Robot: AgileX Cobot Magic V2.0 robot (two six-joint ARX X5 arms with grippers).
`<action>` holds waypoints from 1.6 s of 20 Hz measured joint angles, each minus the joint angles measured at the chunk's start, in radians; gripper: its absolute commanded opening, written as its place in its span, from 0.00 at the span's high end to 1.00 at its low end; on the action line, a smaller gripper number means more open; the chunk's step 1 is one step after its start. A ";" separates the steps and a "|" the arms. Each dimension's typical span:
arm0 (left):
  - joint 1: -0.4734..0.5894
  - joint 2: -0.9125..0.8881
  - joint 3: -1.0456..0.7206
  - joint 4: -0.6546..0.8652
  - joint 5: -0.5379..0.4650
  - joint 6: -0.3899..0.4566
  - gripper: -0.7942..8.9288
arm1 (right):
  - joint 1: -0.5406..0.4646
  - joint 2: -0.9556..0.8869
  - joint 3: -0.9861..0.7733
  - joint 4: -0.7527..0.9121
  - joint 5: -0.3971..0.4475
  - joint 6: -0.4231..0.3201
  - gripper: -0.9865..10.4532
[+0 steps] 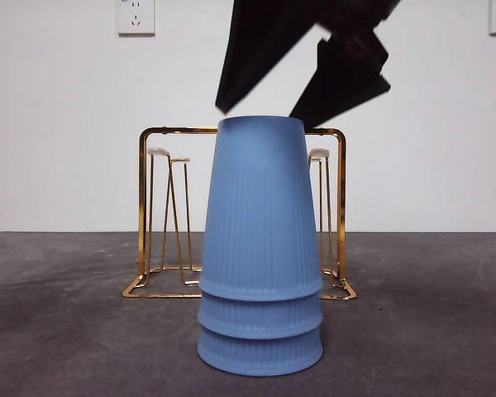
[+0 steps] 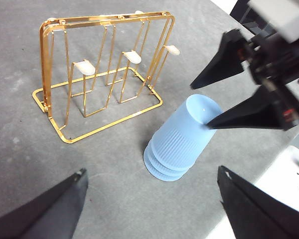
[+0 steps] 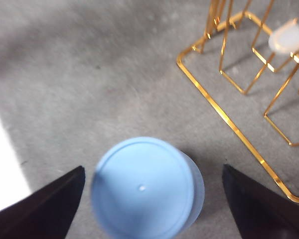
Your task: Pick the top cup and place it on cupholder, pick up the mid cup and place it on cupholder, last pick the bottom cup and place it on cupholder.
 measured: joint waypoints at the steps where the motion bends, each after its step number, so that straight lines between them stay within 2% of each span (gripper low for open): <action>1: 0.000 0.000 0.000 0.000 0.000 0.000 0.50 | 0.000 0.013 0.000 0.009 0.002 0.000 0.53; 16: 0.000 0.000 0.000 0.000 0.000 0.000 0.50 | 0.003 0.054 0.000 -0.014 0.006 -0.003 0.53; 22: 0.000 0.000 0.000 0.000 0.000 0.000 0.50 | 0.005 0.054 0.000 -0.013 0.004 -0.003 0.65; 32: 0.000 0.000 0.000 0.000 0.000 0.000 0.50 | 0.005 0.053 0.024 -0.023 0.003 -0.005 0.65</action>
